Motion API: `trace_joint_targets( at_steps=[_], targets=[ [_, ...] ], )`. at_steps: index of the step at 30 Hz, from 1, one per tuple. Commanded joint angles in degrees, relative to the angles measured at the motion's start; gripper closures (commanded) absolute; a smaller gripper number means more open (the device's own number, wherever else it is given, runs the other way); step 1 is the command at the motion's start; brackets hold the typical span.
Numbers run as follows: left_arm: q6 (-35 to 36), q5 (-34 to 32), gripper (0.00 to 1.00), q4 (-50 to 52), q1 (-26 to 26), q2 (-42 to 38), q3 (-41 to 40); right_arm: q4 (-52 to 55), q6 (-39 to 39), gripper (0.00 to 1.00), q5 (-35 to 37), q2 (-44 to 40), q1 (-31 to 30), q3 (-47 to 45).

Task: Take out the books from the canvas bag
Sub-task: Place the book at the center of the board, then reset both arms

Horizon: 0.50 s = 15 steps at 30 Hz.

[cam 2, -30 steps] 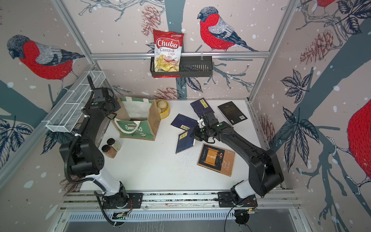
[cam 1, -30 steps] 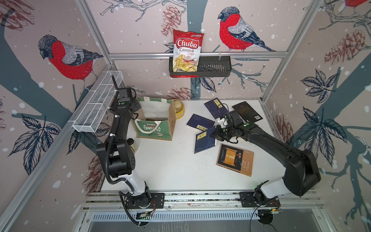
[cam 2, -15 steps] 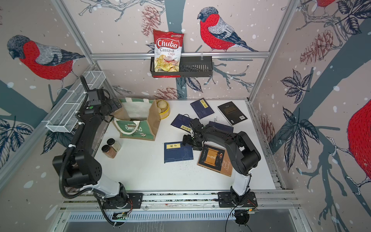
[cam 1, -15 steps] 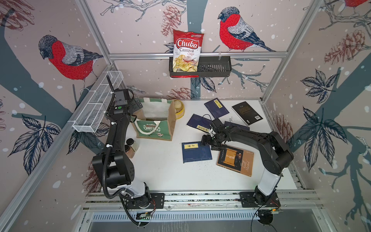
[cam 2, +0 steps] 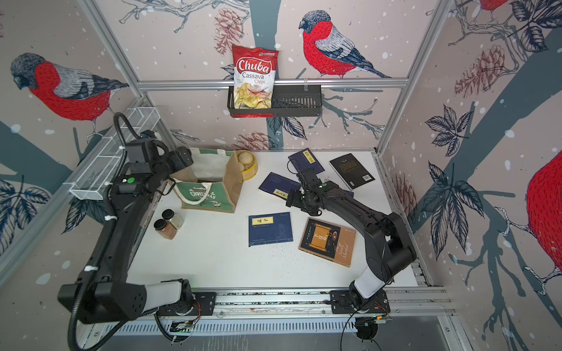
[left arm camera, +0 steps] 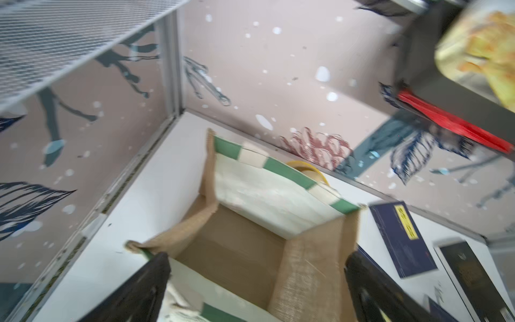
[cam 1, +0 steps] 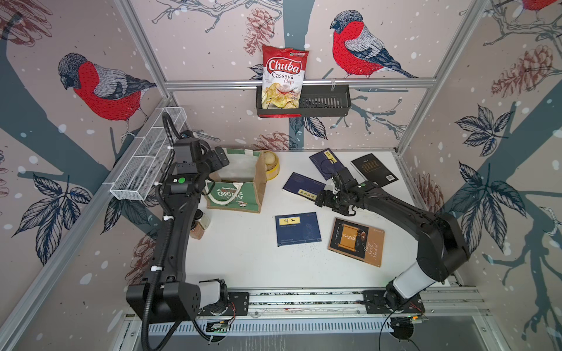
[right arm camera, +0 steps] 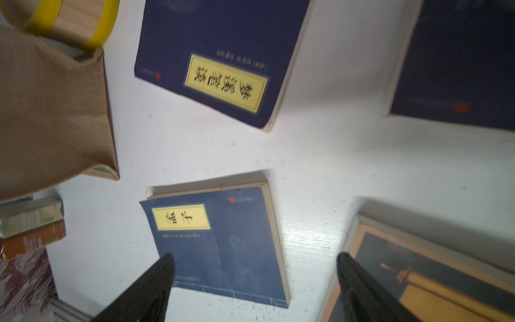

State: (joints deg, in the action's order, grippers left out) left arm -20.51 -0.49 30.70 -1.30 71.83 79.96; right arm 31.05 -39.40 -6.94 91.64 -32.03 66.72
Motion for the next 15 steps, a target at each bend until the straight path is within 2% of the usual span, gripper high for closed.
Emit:
trace_joint_targets(
  at_steps=[1,4,8,9,11,13,15],
  targets=[
    [-2.0,-2.3,0.02,2.5,2.2,-4.8,-5.7,-3.3,0.4,0.02,10.7,-2.6,1.9,-1.8],
    [-4.6,-1.7,0.02,-0.2,4.3,-12.8,-15.5,-8.9,1.1,0.01,16.9,-6.8,4.9,-6.7],
    [-12.0,-6.0,0.01,-8.9,7.6,-22.3,-32.9,-17.9,3.3,0.0,22.0,-13.5,10.3,-15.8],
    [-11.5,-5.6,0.02,-16.3,8.2,-23.8,-39.4,-20.0,4.3,0.01,22.9,-15.3,11.8,-18.4],
    [-2.5,0.9,0.02,-32.3,8.3,-25.6,-51.1,-24.5,6.4,0.01,24.1,-19.3,14.9,-23.7],
    [-3.6,-0.2,0.01,-43.0,8.1,-26.3,-59.4,-30.0,9.5,0.01,25.7,-24.1,18.2,-29.5],
    [1.1,-2.1,0.01,-53.2,7.9,-24.7,-65.2,-35.5,13.8,0.0,28.5,-28.8,22.1,-35.2]
  ],
)
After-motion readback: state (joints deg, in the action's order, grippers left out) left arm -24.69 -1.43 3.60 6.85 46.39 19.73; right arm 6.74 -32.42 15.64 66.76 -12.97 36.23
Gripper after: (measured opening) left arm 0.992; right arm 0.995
